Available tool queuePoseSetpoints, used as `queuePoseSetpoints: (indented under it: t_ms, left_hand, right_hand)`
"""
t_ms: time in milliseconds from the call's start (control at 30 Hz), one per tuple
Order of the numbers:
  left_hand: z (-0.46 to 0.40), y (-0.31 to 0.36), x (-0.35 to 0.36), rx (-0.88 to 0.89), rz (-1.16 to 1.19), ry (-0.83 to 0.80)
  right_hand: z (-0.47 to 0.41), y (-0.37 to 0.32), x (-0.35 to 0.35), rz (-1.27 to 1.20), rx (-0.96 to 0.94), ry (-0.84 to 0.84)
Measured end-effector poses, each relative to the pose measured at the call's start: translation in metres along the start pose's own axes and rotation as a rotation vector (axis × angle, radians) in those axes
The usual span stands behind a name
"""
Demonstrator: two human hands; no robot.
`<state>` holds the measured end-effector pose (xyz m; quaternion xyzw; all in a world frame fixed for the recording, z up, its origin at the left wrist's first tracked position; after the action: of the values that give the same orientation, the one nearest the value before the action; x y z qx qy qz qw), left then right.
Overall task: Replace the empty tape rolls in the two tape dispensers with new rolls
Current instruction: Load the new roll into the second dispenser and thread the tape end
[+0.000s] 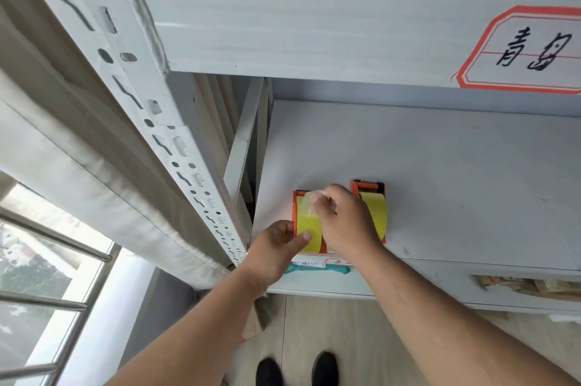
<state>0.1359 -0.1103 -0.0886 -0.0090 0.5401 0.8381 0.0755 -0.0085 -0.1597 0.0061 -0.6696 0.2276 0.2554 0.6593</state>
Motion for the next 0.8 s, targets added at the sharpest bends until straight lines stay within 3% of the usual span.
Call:
queuePoseSetpoints:
  t_ms: [233,500,633,800]
  left_hand:
    - [0.006,-0.014,0.008,-0.080,-0.221,-0.056]
    - [-0.005,0.011,0.000,-0.129,-0.028,0.110]
    - [-0.006,0.009,-0.001,-0.209,0.057,0.107]
    - [-0.002,0.005,0.008,-0.233,0.044,0.045]
  right_hand:
    - [-0.060,0.004,-0.040,-0.219,0.146,0.151]
    - [-0.065,0.016,-0.028,-0.440,0.321,0.096]
    - [-0.071,0.016,-0.037,-0.395,0.293,0.146]
    - [-0.071,0.037,-0.036,-0.538,0.424,0.174]
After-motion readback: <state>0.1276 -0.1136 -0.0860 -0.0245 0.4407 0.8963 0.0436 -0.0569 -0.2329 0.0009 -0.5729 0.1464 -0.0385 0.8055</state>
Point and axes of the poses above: each hand's wrist, its own z-axis away from the middle knuckle, its own x-axis out of the palm, y = z × x, the point moved 10 cm from there along -z, towards the middle knuckle, and after that the axes turned 4 degrees about -z, right-handed, at the moved point
